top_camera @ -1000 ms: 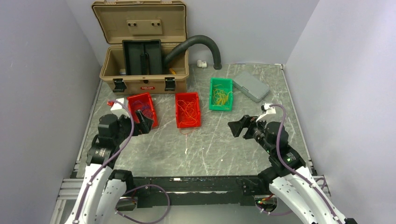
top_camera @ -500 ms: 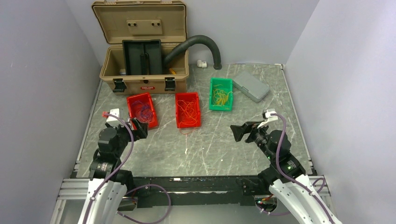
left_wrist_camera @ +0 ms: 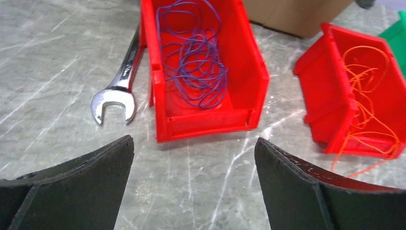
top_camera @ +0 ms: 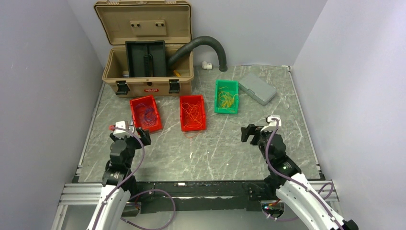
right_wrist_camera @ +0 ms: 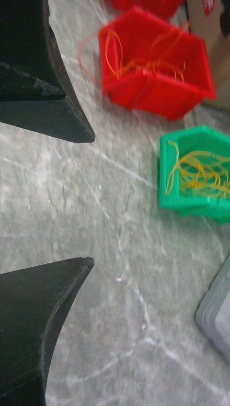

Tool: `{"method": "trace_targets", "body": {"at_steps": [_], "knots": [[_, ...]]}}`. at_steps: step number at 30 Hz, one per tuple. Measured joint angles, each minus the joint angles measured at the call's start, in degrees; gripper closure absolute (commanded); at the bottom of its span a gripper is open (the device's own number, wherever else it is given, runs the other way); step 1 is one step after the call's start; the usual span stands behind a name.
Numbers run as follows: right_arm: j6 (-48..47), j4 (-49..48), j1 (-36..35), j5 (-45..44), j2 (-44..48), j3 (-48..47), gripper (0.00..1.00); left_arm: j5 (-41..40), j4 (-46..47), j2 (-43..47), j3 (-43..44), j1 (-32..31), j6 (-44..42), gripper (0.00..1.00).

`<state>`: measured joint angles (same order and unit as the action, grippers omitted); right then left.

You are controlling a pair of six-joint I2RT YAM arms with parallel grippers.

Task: Untangle the cables

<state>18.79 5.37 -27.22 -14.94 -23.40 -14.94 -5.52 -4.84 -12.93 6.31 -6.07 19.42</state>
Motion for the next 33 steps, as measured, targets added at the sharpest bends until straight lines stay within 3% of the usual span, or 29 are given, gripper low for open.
{"method": "trace_targets", "body": {"at_steps": [6,10,16,21,27,30,33], "knots": [[-3.1,-10.1,4.2,-6.8,-8.0,2.6,0.08,-4.6,6.4,-2.8,-1.3,0.0,-0.7,0.04],[-7.0,-19.8,8.5,-9.5,-15.7,4.2,0.07,-7.8,18.2,-5.2,-4.1,0.0,-4.0,0.04],[-11.7,-41.6,13.2,-13.3,-35.8,6.8,0.08,-11.6,37.0,-26.3,-5.2,0.0,-13.2,0.01],[-15.7,-53.5,17.0,-12.4,-45.3,8.2,0.09,-12.4,55.5,-44.1,-5.7,0.7,-22.2,0.03],[-14.5,-69.2,27.0,-7.3,-58.0,7.5,0.11,-7.2,57.4,-49.0,-1.6,5.8,-24.6,0.07],[-13.8,-69.9,28.2,-5.6,-60.2,7.5,0.14,-1.7,62.4,-53.4,0.1,10.7,-22.6,0.07],[-13.6,-70.4,28.3,-4.5,-60.3,6.4,0.01,3.5,69.2,-62.2,0.3,14.1,-20.8,0.01]]}}
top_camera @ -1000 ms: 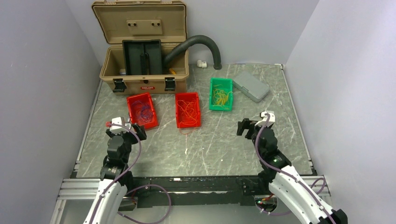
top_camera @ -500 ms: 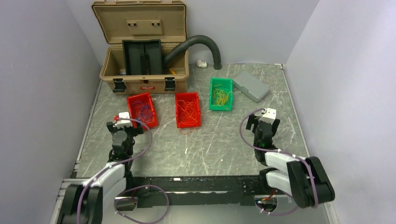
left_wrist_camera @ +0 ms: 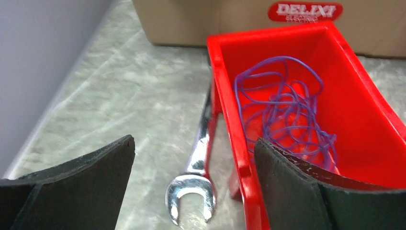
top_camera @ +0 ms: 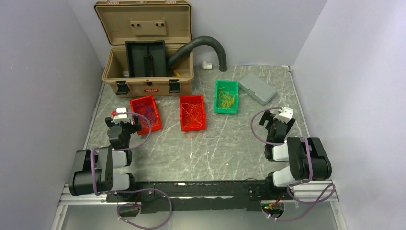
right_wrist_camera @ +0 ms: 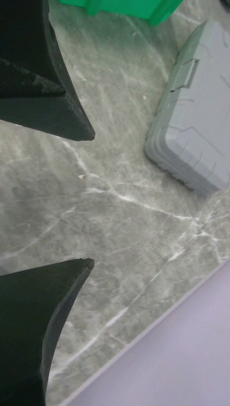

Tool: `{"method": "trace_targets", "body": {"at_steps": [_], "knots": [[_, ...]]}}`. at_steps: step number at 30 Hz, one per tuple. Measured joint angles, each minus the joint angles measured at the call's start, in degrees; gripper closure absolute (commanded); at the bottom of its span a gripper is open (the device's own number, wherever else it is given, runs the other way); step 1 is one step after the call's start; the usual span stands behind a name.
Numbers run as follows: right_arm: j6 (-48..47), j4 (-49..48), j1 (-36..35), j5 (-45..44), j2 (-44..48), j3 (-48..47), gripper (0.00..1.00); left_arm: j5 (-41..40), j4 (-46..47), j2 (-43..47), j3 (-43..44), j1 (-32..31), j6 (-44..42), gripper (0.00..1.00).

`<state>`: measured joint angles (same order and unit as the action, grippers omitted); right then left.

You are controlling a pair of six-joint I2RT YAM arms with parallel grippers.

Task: Untangle the cables

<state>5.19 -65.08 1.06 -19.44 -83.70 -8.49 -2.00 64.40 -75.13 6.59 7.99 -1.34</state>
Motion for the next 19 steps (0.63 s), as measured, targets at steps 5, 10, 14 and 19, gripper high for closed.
{"method": "trace_targets", "body": {"at_steps": [5,10,14,19], "knots": [[-0.1,0.4,-0.1,0.7,-0.2,-3.0,0.0,6.1,-2.1,-1.6,1.2,0.3,0.4,0.01],[-0.5,0.9,-0.4,2.1,-0.6,-3.7,0.0,7.3,-4.3,-1.8,5.5,-2.7,-2.2,0.01],[-0.6,1.7,-0.4,2.3,-0.7,-3.7,0.0,7.3,-4.8,-1.9,5.7,-3.4,-2.8,0.01],[-0.7,1.8,-0.4,2.6,-0.7,-3.7,0.0,7.3,-5.7,-2.0,5.7,-3.4,-3.2,0.01]]}}
